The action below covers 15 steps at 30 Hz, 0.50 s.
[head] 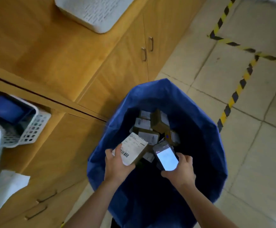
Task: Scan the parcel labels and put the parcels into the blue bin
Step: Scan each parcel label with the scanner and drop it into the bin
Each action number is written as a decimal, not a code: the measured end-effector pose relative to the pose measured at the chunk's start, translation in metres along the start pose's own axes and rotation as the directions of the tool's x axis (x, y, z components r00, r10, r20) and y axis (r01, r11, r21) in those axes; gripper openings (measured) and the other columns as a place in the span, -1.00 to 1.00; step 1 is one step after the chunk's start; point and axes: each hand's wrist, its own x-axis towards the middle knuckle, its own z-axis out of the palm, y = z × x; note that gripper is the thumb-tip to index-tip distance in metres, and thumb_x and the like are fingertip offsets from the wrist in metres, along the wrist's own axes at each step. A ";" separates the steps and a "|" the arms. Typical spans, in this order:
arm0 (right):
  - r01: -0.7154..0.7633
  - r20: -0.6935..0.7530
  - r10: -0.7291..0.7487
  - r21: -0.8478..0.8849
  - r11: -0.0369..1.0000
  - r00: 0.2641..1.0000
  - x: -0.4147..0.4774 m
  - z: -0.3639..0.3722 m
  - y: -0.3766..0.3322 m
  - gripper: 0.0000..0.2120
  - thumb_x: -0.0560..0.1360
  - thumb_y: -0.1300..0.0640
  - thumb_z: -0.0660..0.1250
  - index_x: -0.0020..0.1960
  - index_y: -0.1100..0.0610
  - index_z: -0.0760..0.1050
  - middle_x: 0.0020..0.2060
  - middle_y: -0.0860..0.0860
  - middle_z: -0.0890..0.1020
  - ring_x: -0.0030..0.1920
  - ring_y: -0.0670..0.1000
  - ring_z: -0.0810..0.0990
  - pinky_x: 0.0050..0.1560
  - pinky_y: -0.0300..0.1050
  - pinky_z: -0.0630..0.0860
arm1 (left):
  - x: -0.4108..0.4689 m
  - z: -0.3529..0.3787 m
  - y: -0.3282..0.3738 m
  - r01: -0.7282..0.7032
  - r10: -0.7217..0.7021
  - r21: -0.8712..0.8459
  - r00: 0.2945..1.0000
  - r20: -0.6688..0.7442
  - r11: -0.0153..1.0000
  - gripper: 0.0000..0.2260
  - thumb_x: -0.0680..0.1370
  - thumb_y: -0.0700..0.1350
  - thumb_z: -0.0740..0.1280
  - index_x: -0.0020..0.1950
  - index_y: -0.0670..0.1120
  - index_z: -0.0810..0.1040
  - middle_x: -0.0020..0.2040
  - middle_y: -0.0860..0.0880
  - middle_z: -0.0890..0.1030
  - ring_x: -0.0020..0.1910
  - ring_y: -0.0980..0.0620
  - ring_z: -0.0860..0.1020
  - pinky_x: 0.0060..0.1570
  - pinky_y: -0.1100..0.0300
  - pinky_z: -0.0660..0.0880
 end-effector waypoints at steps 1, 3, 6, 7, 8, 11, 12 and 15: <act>-0.028 0.005 0.028 0.008 1.000 1.000 0.016 0.010 0.004 -0.07 0.19 -0.02 0.59 0.45 0.03 0.22 0.27 -0.01 0.28 0.21 0.06 0.45 0.24 0.13 0.43 | 0.014 0.016 -0.001 0.011 -0.011 -0.013 1.000 0.005 1.000 -0.15 0.27 0.06 0.53 0.48 0.06 0.21 0.16 0.01 0.16 0.16 -0.03 0.35 0.20 0.11 0.44; -0.055 0.005 0.055 0.017 0.998 0.998 0.049 0.032 0.014 -0.08 0.18 0.00 0.60 0.44 0.03 0.24 0.27 0.01 0.29 0.20 0.07 0.45 0.23 0.16 0.45 | 0.045 0.050 -0.004 0.021 -0.020 -0.020 1.000 0.020 1.000 -0.18 0.30 0.04 0.53 0.48 0.03 0.21 0.19 -0.02 0.16 0.18 -0.08 0.37 0.19 0.07 0.47; -0.078 0.021 0.078 0.018 0.997 0.997 0.094 0.065 0.029 -0.15 0.18 0.04 0.61 0.37 0.05 0.30 0.24 0.02 0.30 0.19 0.09 0.45 0.21 0.17 0.45 | 0.090 0.095 -0.016 0.046 -0.046 -0.007 0.998 0.035 0.999 -0.20 0.33 0.04 0.53 0.47 0.01 0.23 0.22 -0.06 0.18 0.18 -0.12 0.38 0.21 0.02 0.46; -0.085 0.021 0.085 0.027 0.996 0.996 0.108 0.075 0.034 -0.17 0.18 0.04 0.61 0.35 0.06 0.31 0.24 0.03 0.30 0.19 0.10 0.45 0.20 0.16 0.45 | 0.104 0.108 -0.019 0.048 -0.048 -0.015 0.998 0.032 0.999 -0.21 0.33 0.05 0.53 0.47 0.00 0.23 0.22 -0.06 0.18 0.18 -0.13 0.37 0.21 0.03 0.46; -0.094 0.022 0.094 0.035 0.995 0.995 0.121 0.085 0.037 -0.18 0.17 0.03 0.62 0.33 0.06 0.32 0.23 0.03 0.30 0.19 0.10 0.45 0.19 0.14 0.44 | 0.117 0.120 -0.023 0.054 -0.054 -0.022 0.998 0.027 0.998 -0.21 0.34 0.05 0.53 0.48 0.00 0.22 0.23 -0.07 0.18 0.19 -0.13 0.36 0.21 0.05 0.45; -0.114 0.037 0.112 0.058 0.992 0.993 0.155 0.112 0.045 -0.19 0.16 0.07 0.62 0.31 0.09 0.33 0.23 0.05 0.30 0.20 0.13 0.44 0.21 0.19 0.42 | 0.151 0.150 -0.034 0.074 -0.074 -0.020 0.997 -0.009 0.997 -0.22 0.37 0.04 0.51 0.49 0.00 0.20 0.26 -0.10 0.18 0.22 -0.13 0.34 0.17 0.09 0.42; -0.112 0.038 0.109 0.064 0.992 0.993 0.164 0.120 0.047 -0.19 0.16 0.09 0.62 0.32 0.10 0.33 0.22 0.05 0.30 0.20 0.14 0.44 0.22 0.22 0.42 | 0.161 0.158 -0.036 0.081 -0.082 -0.025 0.996 -0.023 0.996 -0.22 0.38 0.05 0.51 0.50 0.00 0.19 0.27 -0.11 0.18 0.23 -0.14 0.34 0.17 0.09 0.41; -0.097 0.029 0.095 0.068 0.993 0.995 0.187 0.138 0.052 -0.19 0.17 0.12 0.60 0.34 0.09 0.34 0.20 0.06 0.31 0.21 0.15 0.43 0.19 0.22 0.45 | 0.184 0.177 -0.043 0.082 -0.086 -0.059 0.993 -0.079 0.995 -0.21 0.39 0.07 0.51 0.50 -0.01 0.18 0.27 -0.12 0.19 0.23 -0.14 0.33 0.20 0.09 0.40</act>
